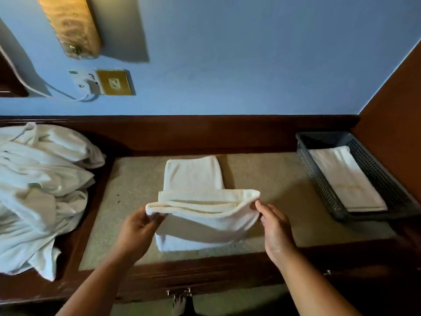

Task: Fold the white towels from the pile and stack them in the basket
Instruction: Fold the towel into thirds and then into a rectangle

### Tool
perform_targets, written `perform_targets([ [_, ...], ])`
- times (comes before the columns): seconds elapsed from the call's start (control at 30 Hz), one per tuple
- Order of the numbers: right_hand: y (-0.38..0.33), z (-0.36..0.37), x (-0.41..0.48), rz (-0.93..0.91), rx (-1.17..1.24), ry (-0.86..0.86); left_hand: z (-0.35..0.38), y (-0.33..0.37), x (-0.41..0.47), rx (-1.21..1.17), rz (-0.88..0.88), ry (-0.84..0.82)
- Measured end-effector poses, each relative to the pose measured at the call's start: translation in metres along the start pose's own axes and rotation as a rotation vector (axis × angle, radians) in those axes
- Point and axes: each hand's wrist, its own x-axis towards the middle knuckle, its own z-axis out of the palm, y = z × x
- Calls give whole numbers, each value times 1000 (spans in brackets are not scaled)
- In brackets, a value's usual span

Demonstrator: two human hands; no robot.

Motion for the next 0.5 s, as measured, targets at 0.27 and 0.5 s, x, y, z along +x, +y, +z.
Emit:
perform_targets([
  [0.27, -3, 66, 94, -44, -405, -38, -8, -20, 118, -111, -245, -23],
  [0.5, 2, 103, 170, -23, -639, -71, -4, -57, 196, -15, -296, -58],
])
